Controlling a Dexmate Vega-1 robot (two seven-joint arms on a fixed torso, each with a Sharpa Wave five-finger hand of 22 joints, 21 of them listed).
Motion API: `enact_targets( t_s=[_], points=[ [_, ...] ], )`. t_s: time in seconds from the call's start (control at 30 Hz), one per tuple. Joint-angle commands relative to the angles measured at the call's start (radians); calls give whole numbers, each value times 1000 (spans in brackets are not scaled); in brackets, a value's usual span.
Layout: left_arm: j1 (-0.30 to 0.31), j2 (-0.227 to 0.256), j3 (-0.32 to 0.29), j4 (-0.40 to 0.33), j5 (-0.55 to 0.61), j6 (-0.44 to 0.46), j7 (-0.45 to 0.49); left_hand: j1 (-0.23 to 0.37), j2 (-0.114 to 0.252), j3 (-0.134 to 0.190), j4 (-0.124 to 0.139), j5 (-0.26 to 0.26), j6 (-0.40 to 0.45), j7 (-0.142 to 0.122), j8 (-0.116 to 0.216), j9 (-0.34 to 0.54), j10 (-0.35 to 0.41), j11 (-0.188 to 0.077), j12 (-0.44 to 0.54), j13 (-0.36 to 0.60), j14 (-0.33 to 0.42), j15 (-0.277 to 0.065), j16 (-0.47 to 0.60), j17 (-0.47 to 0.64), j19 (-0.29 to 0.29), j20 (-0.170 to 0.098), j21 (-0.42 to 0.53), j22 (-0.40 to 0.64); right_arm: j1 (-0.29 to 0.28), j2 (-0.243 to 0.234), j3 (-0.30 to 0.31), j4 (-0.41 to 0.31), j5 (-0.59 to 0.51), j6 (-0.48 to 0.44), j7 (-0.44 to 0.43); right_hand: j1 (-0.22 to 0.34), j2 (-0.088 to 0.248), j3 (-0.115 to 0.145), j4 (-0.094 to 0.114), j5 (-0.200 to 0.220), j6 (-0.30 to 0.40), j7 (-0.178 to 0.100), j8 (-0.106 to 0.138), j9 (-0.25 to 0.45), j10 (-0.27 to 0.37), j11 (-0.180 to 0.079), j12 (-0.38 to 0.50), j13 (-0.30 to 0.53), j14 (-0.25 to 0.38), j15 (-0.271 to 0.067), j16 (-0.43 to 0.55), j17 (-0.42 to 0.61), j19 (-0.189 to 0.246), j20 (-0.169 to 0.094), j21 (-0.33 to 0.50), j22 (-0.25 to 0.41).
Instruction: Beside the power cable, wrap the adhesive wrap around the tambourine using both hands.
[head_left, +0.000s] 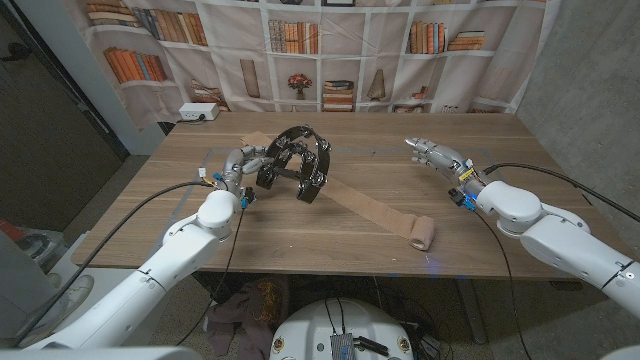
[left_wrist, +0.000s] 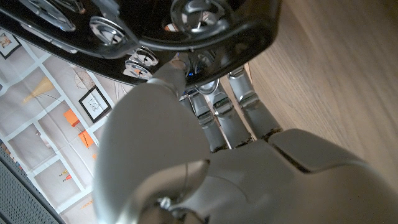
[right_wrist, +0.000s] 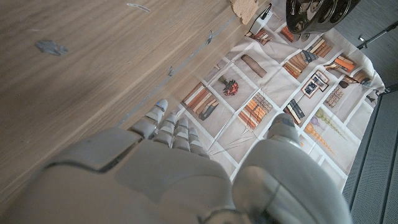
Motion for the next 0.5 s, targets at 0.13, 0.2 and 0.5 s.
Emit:
enact_targets(
  t_s=[0.13, 0.2, 0.5],
  points=[
    [-24, -12, 15, 21, 2, -3, -9, 7, 12, 49, 42, 5, 4, -6, -1, 1, 3, -5, -4, 5, 50, -79, 3, 5, -6, -95, 8, 1, -66, -63, 42, -72, -4, -57, -24, 24, -4, 3, -8, -6, -11, -8, 6, 4, -9, -1, -1, 2, -14, -9, -4, 4, -5, 4, -1, 2],
    [-26, -12, 15, 23, -3, -2, -16, 6, 12, 50, 42, 5, 4, -5, -1, 1, 3, -5, -4, 5, 50, -80, 3, 5, -6, -95, 9, 1, -79, -70, 51, -81, -3, -58, -25, 26, -5, 3, -8, -6, -12, -9, 6, 4, -9, -4, -1, 2, -14, -9, -4, 4, -5, 4, -1, 2],
    [-36, -13, 22, 31, -5, 1, -22, 5, 12, 52, 42, 5, -1, -5, -5, 2, 4, -6, -6, 6, 50, -80, 2, 7, -9, -95, 13, 0, -118, -102, 73, -112, -4, -81, -25, 38, -18, -1, -8, -7, -42, -16, -4, 5, -22, -12, -6, 2, -25, -16, -6, 4, -13, -1, -3, 2]
  ],
)
